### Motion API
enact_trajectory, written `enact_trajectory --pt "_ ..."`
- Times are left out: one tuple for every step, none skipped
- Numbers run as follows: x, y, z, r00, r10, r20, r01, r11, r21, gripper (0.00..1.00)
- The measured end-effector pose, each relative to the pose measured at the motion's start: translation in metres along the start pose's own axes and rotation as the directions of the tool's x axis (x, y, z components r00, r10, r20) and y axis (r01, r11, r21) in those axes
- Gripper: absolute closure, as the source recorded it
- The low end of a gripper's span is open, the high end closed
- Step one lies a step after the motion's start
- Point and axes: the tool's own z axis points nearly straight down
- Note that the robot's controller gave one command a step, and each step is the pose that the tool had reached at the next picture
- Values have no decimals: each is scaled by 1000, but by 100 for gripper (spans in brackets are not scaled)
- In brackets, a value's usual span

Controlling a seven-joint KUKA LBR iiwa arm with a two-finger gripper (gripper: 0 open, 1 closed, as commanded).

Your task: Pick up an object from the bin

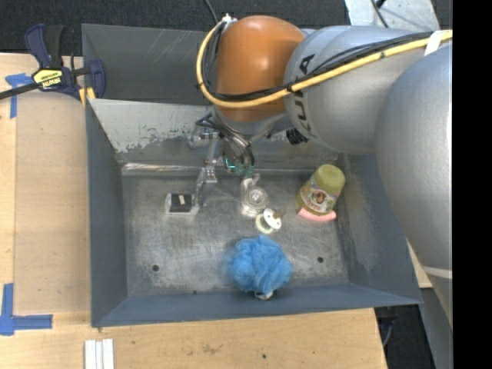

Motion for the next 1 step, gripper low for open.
enact_trajectory --pt "5 -7 21 998 65 7 -65 998 -2 0"
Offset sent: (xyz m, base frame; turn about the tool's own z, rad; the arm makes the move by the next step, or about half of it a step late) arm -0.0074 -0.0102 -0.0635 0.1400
